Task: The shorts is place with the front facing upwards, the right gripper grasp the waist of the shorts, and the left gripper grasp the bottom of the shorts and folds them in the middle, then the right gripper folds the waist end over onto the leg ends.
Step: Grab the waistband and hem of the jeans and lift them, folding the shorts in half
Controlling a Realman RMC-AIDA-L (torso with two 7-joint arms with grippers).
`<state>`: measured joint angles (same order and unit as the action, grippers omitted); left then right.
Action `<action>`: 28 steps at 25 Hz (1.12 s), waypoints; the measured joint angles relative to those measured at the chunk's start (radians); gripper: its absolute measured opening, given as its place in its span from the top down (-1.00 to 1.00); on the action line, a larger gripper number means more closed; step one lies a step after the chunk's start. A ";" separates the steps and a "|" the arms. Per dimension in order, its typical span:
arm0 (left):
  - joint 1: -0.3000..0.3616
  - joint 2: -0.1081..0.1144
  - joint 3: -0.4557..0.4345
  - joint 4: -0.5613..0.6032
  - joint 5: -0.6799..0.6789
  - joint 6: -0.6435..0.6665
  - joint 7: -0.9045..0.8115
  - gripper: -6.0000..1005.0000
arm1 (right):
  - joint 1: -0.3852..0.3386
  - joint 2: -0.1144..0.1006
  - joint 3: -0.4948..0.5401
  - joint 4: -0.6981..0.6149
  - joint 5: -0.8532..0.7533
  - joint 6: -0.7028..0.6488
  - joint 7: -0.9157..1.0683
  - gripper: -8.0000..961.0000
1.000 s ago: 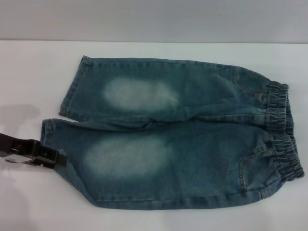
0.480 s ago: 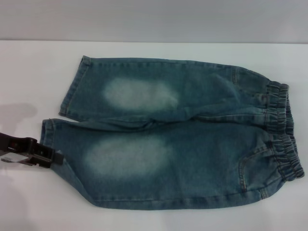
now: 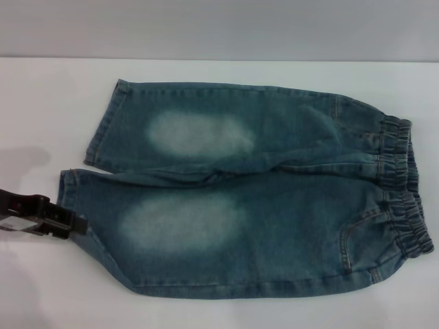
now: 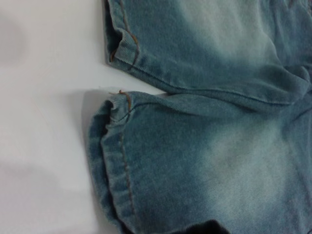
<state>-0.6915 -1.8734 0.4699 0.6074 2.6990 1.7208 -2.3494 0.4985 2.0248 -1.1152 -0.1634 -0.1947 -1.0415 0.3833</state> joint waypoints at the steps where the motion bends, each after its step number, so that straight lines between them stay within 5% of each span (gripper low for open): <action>1: 0.000 0.002 0.000 0.000 0.000 0.001 -0.001 0.06 | 0.000 0.000 0.000 0.000 0.000 0.000 0.000 -0.21; 28: 0.015 0.007 0.059 0.000 0.002 0.030 -0.022 0.22 | 0.001 0.000 0.004 -0.002 0.000 0.000 0.000 -0.21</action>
<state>-0.6762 -1.8668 0.5294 0.6074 2.7013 1.7504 -2.3716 0.4993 2.0247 -1.1114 -0.1655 -0.1948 -1.0416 0.3834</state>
